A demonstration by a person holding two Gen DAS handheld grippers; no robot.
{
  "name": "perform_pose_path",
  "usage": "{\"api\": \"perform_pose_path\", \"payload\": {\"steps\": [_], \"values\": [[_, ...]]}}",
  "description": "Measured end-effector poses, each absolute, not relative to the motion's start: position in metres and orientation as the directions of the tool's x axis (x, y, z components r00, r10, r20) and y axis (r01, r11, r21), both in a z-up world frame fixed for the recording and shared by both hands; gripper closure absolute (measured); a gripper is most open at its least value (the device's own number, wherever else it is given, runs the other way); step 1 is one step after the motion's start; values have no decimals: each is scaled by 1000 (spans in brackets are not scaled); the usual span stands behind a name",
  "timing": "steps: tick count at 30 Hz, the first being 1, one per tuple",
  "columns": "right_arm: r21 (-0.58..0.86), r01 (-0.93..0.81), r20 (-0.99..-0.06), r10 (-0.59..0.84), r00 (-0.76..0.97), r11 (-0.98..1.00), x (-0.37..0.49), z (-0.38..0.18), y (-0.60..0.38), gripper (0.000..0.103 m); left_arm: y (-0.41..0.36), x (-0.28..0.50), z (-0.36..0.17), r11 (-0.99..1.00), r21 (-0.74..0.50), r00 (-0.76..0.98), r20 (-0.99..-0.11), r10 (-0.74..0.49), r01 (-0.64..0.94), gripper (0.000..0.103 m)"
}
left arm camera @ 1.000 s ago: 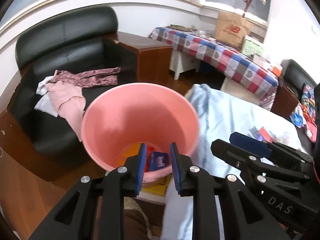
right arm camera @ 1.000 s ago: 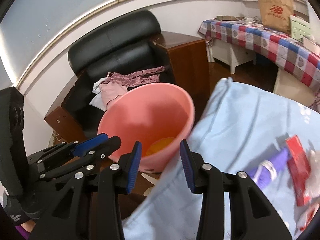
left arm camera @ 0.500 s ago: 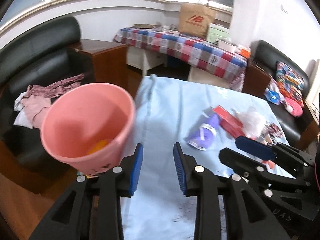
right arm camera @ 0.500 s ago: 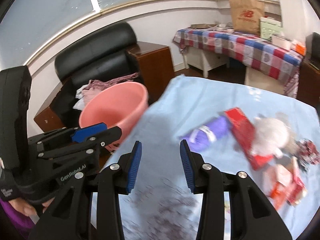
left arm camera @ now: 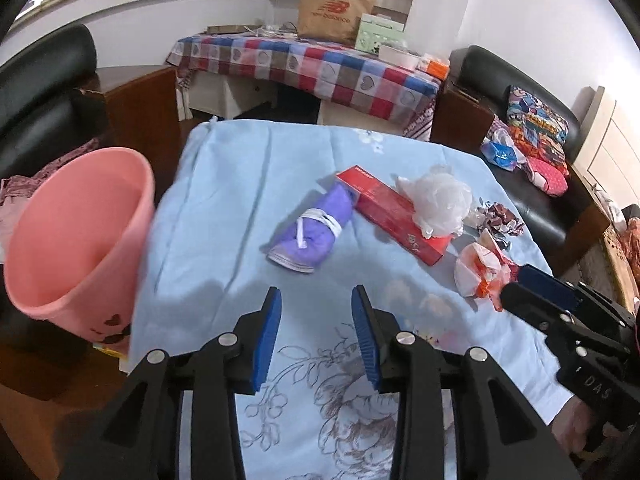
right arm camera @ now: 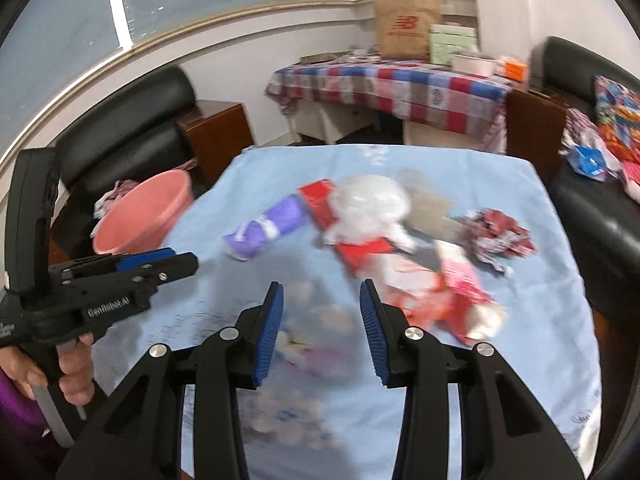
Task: Collect trash
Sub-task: 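Grasp the white plastic bag with the left tool, then grasp the crumpled red wrapper with the right tool while the left tool holds the white bag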
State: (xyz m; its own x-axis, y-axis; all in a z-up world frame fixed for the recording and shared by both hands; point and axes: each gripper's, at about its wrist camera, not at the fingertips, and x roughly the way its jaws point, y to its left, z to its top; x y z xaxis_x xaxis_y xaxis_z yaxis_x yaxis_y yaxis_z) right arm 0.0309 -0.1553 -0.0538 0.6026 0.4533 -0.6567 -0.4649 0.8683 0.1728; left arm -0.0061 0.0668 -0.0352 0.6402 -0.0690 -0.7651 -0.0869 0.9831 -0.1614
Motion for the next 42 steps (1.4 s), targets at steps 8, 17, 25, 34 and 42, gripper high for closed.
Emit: {"api": "perform_pose_path", "payload": {"steps": [8,17,25,34,42], "values": [[206,-410,-655,436,617,889,47,-59,-183,54,48,35,-31,976,-217,612,-774,-162,-16,67],[221,-327,-656,388,647,919,55,-64,-226,54,-14,79,-20,963,-237,604,-752,-265,128,67],[217,-274,-662,348,664,937,72,-66,-250,54,-37,117,-32,972,-218,584,-779,-230,92,65],[214,-262,-677,336,655,941,114,-68,-256,48,-40,126,-53,977,-189,584,-784,-209,95,93],[253,-250,-692,356,628,935,143,-72,-265,48,-34,116,-38,973,-206,623,-749,-225,103,98]]}}
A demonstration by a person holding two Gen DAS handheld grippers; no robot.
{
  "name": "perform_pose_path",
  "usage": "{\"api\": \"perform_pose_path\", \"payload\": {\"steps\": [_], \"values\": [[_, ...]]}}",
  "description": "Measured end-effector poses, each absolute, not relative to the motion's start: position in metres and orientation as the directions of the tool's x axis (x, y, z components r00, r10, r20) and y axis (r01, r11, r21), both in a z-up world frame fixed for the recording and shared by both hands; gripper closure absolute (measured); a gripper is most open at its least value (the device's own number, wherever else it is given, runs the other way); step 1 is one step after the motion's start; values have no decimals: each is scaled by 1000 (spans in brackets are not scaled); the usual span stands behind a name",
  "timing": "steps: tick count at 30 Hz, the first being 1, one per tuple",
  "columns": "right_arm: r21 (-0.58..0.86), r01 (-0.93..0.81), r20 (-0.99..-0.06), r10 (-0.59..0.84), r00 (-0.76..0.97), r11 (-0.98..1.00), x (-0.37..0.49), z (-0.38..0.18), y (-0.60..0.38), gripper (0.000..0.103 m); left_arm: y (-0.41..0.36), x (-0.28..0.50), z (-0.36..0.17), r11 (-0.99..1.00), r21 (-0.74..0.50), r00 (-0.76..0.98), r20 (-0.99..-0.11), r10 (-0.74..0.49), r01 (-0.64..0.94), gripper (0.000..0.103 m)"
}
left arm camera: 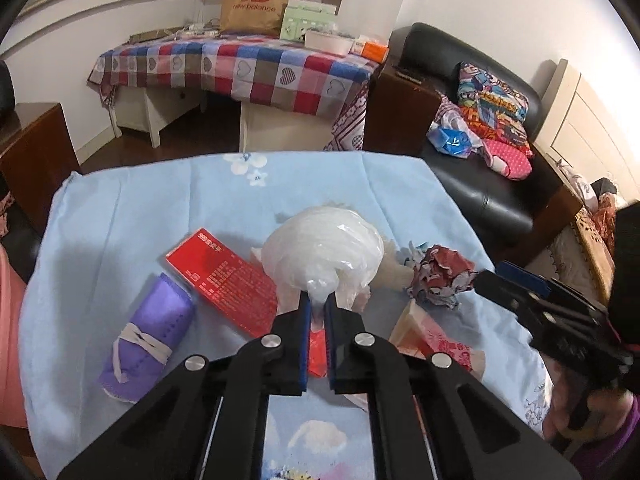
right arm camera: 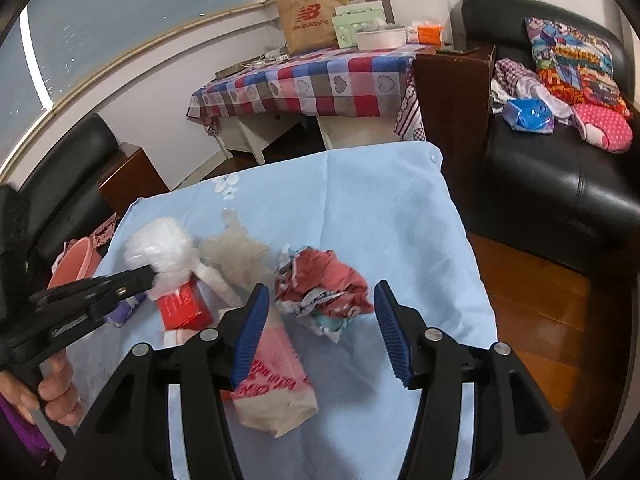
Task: Collect trash
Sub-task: 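Grasp the crumpled red wrapper with the right tool while the left tool holds the white bag, then carry the white bag with the left tool while the right tool carries the wrapper to the bucket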
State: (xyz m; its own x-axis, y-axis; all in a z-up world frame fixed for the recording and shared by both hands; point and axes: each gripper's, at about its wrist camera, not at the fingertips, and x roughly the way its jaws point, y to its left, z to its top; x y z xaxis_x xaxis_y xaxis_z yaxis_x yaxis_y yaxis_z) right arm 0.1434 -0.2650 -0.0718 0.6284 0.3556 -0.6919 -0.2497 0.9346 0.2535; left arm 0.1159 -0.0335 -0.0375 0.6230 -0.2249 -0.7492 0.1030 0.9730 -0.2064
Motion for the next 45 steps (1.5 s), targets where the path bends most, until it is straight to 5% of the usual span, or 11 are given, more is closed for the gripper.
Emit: {"api": "perform_pose_path", "payload": {"steps": [12,16,20,45], "values": [[305,-259,-745,399,535,916,173,-91,-261,48,-28,86,-18,976,-197,653,-729,-207,89,98],[304,-261,-748,399,531,916,166,-93,-260,68,-27,79,-17,977,-199,653,-731,-196,71,98],[271,-276,-746,382,546,922,154,-88,-259,72,-30,69,-14,978,-198,661,-725,-192,67,98],[254,-496,-578,542,610,830,35,-5,-156,72,34,-37,34,987,-137,764,-645,-22,-87,98]]}}
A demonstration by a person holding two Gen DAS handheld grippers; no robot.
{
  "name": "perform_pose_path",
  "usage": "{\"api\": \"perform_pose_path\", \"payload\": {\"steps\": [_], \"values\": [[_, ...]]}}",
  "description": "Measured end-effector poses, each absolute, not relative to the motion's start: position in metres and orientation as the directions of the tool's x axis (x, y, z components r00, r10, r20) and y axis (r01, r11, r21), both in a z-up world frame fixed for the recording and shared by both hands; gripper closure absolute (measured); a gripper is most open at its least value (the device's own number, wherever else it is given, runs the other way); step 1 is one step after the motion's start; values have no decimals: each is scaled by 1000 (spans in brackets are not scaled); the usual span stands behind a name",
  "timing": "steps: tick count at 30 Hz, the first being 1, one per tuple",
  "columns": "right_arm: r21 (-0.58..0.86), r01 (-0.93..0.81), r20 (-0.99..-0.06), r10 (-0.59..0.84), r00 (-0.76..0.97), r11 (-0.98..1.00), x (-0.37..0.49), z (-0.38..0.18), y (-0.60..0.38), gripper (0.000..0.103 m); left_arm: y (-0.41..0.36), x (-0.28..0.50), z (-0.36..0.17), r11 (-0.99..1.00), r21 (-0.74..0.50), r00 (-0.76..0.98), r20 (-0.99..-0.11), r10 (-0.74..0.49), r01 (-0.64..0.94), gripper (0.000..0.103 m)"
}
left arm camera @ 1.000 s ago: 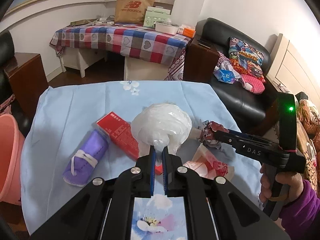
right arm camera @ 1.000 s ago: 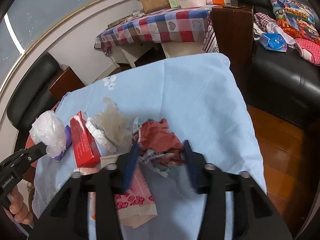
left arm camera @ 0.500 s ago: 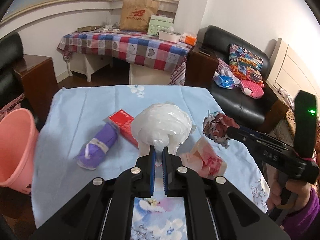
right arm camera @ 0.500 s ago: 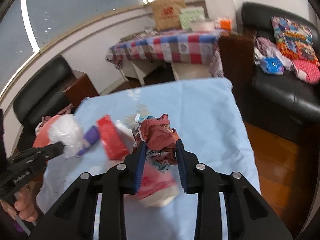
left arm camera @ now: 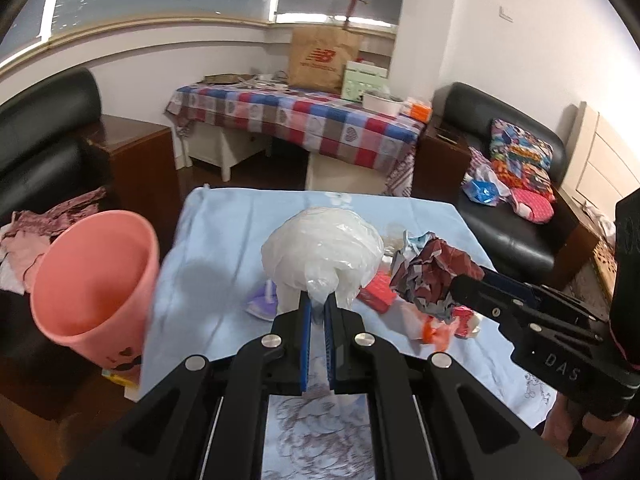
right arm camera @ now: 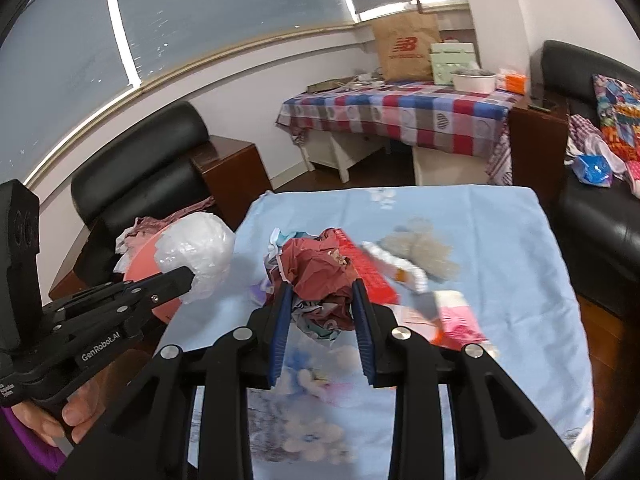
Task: Collect trash
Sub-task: 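Carry the white bag with the left tool while the right tool carries the wrapper to the bucket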
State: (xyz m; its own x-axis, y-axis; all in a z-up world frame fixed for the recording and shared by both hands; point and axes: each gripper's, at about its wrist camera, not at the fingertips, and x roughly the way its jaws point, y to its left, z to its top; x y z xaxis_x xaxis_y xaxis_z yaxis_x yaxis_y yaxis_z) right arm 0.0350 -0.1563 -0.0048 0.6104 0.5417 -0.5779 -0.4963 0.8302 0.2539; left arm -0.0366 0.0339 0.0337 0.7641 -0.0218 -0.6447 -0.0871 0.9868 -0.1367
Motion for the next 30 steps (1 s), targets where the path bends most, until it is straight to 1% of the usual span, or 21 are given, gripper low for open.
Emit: {"api": "perform_pose_path", "payload": {"steps": [19,30], "values": [[224,-637,-607,617,501,737,38,-5,-32,72,141,-53,22,938,-163,742,-659,128,-306,98],[214,-715,-622,657,427,666,48,-8,51,72,207,-51,13,895,-125,697,-675,240,-429,97]]}}
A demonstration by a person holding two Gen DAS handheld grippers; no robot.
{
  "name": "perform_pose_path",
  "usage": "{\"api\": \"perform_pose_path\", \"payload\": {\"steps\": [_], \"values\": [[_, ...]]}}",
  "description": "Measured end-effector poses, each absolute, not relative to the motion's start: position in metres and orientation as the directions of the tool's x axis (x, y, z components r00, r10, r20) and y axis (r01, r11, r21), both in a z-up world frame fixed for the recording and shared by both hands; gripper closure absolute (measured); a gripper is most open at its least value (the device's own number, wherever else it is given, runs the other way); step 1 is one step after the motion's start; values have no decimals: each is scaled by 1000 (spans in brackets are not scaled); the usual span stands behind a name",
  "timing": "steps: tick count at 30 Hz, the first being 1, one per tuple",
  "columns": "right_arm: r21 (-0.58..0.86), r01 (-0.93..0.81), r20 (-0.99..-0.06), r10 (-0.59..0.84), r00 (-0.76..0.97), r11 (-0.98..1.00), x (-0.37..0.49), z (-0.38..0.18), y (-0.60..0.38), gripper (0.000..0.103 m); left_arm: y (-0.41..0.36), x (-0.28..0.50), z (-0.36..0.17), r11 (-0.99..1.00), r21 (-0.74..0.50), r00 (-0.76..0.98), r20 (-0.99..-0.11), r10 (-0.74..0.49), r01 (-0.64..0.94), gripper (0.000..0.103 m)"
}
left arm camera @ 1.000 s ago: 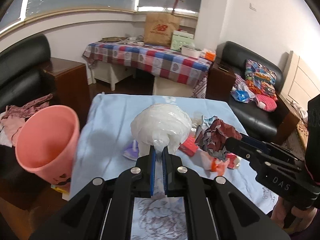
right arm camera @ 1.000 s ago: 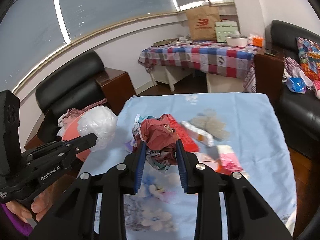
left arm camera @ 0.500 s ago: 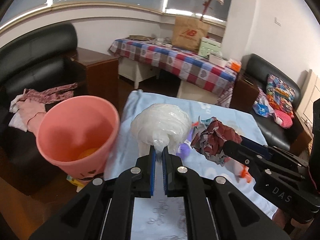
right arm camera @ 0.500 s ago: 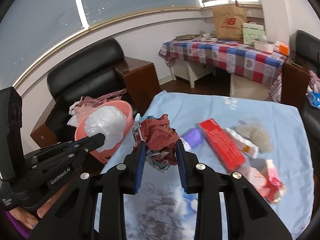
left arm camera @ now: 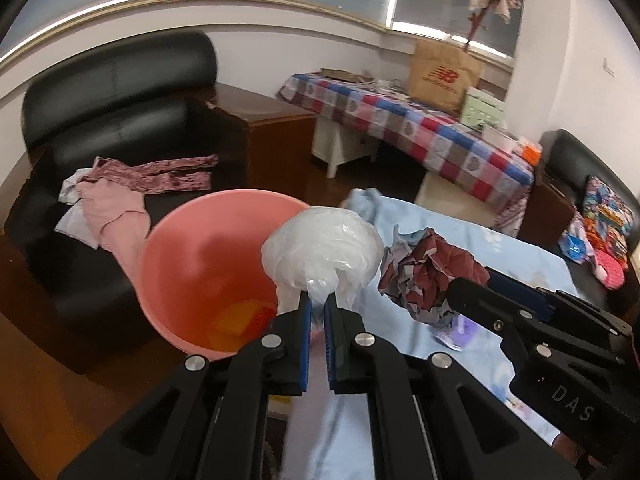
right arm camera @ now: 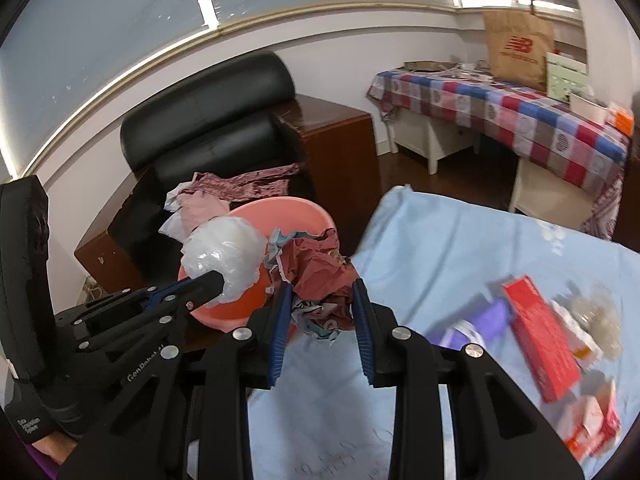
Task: Collect trash
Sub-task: 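Carry the white bag with the left tool while the right tool carries the wrapper to the bucket, then open the left tool over the bucket while the right tool releases the wrapper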
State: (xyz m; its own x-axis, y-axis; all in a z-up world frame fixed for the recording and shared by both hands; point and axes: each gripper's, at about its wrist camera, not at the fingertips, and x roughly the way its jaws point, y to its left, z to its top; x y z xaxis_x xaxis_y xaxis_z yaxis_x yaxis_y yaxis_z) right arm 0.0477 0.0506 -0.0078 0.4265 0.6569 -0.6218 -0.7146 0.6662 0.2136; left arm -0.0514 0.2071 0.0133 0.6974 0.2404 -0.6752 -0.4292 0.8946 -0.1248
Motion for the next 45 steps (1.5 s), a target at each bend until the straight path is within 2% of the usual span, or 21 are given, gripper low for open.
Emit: {"api": "perform_pose_path", "payload": {"steps": [16,30,42,45], "values": [[226,-767,-683,659,316,601,73,-34,143,72,292,-47,-23,817,-90,594,-733,333,-570,97],[179,-770,-756,586,290,612,82,-68,180,72,311,-31,-55,803,-77,528,-790,313,-592,97],[168,-776,-776,567,277,608,84,-80,194,72,318,-25,-69,788,-59,480,-820,312,-613,95],[173,-775,-782,563,268,608,86,-83,196,69,318,-25,-68,783,-56,476,-820,317,-619,95]]}}
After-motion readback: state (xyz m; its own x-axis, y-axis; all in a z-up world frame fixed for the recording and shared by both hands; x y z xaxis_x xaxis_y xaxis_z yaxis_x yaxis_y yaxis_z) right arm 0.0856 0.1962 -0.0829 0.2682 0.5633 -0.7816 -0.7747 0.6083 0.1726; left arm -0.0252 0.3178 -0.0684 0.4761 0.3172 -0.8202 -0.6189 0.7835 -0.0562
